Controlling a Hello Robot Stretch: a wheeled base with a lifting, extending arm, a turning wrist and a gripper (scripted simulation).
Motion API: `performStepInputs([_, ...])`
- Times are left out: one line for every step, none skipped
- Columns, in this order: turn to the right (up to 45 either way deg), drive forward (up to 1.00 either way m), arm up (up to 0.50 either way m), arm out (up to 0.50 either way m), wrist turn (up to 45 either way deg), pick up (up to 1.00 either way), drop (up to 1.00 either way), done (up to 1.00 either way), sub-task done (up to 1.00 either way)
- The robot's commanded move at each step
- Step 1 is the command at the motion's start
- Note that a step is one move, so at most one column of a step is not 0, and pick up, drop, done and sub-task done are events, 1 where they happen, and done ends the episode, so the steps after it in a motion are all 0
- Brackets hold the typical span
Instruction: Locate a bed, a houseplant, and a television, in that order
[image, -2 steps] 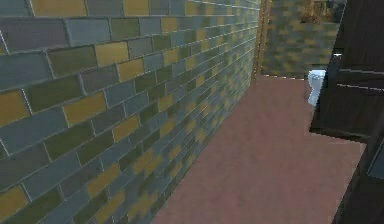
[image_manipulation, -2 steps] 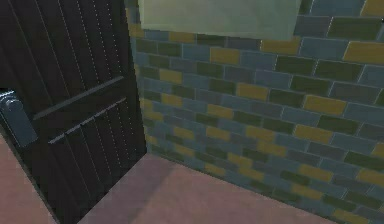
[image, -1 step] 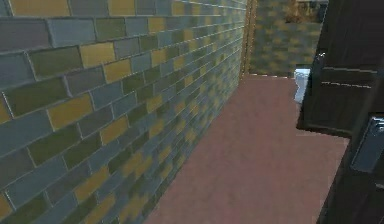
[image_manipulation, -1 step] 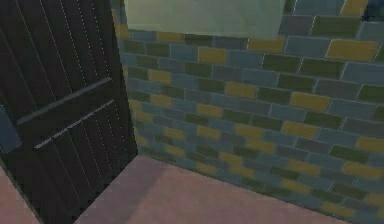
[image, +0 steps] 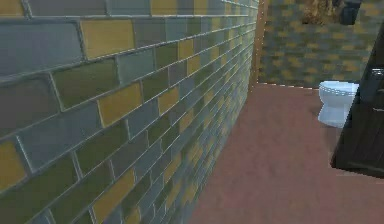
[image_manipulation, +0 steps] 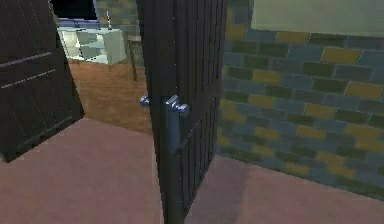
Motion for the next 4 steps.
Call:
performStepInputs([21.0,0.00,0.00,0.00,0.0,0.00,0.00,0.00,0.00])
performStepInputs([0.0,0.75,0.00,0.00,0.0,0.00,0.00,0.00,0.00])
performStepInputs([45.0,0.00,0.00,0.00,0.0,0.00,0.00,0.00,0.00])
performStepInputs([18.0,0.00,0.00,0.00,0.0,0.00,0.00,0.00,0.00])
